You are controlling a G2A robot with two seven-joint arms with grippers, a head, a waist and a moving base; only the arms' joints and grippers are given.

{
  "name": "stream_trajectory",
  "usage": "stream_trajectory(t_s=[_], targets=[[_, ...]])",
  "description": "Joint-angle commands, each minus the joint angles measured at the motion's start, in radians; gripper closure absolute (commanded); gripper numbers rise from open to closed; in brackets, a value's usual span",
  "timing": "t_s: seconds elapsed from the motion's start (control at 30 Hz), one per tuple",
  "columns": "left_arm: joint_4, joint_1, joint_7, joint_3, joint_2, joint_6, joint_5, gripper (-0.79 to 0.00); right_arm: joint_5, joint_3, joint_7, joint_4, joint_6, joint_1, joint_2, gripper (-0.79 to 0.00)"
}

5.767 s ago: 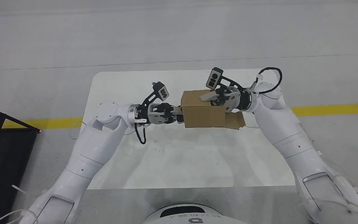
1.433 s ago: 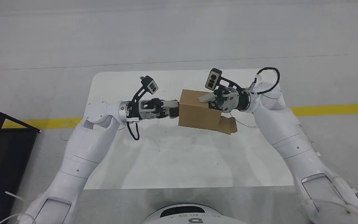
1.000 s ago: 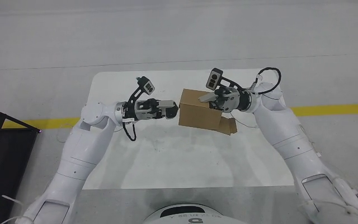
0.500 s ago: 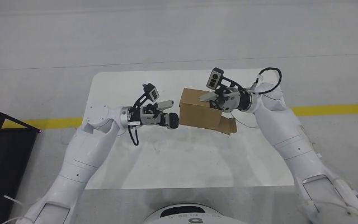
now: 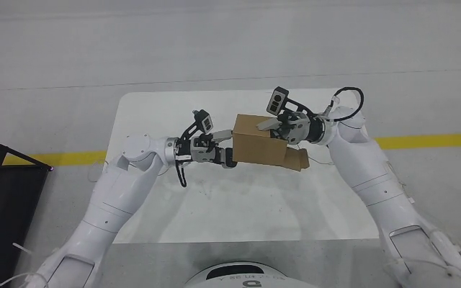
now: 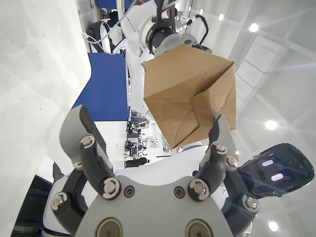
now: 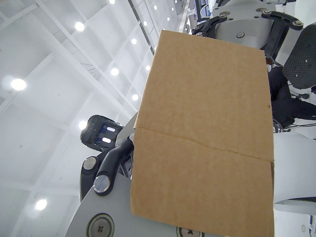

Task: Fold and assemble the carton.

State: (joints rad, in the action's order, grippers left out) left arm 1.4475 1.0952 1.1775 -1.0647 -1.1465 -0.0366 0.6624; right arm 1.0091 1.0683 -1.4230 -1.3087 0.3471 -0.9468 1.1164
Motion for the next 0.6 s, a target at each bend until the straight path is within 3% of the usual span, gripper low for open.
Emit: stream_trajectory(t_s=[0.0, 0.57], targets=[[-0.004, -0.003, 0.0, 0.004, -0.001, 0.0, 0.0, -0.785, -0.002, -0.002, 0.0, -0.001, 0.001, 0.001, 0.0, 0.0], [-0.01, -0.017, -0.013, 0.036, -0.007, -0.009, -0.023, -0.785, -0.008, -0.005, 0.001, -0.007, -0.002, 0.0, 0.002, 0.0]])
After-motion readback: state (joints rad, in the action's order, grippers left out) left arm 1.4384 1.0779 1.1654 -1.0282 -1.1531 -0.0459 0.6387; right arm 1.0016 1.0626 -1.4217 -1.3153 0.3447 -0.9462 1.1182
